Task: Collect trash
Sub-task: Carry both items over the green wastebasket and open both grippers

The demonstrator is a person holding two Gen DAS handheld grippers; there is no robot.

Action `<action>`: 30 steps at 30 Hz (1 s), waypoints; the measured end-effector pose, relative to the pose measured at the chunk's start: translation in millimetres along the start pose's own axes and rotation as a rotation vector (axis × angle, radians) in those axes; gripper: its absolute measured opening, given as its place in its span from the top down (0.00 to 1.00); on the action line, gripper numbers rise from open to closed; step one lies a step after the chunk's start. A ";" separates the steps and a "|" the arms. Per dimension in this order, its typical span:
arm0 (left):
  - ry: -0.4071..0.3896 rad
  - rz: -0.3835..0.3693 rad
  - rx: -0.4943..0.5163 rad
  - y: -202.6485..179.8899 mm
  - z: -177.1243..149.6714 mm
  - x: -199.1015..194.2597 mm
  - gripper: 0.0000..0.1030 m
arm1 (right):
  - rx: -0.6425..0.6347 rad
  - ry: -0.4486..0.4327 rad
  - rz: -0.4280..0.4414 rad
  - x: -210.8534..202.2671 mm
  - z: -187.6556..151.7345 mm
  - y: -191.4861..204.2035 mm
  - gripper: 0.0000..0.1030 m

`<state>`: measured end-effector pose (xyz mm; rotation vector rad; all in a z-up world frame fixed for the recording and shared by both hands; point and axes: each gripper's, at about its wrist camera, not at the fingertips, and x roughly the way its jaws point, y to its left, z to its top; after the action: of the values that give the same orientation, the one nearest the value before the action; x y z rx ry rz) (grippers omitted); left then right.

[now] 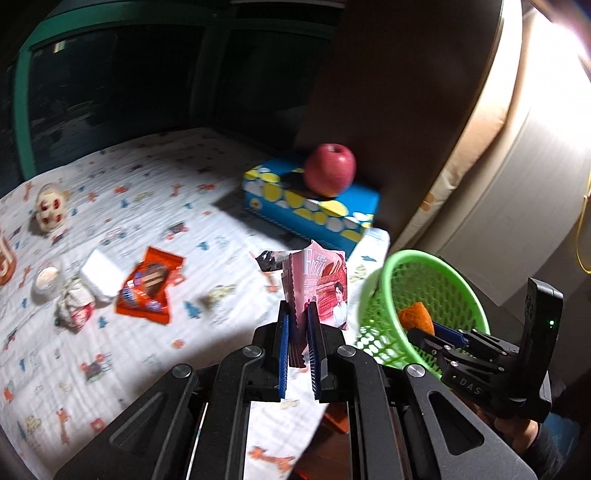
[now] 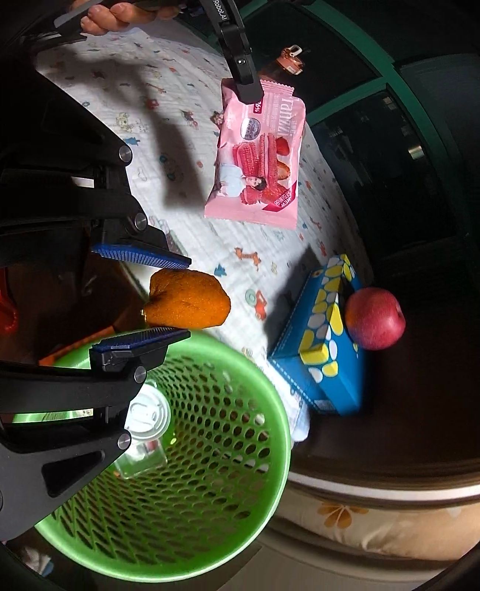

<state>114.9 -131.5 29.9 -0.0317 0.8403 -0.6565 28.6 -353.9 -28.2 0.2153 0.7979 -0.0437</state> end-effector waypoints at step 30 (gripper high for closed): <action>0.160 -0.131 0.222 -140.8 -2.9 91.4 0.90 | 0.208 -0.037 -0.162 -48.8 -28.9 -114.1 0.65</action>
<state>82.9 -294.3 4.7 0.1700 0.9203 -0.8816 -39.6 -461.4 -32.9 0.3456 0.7720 -0.2834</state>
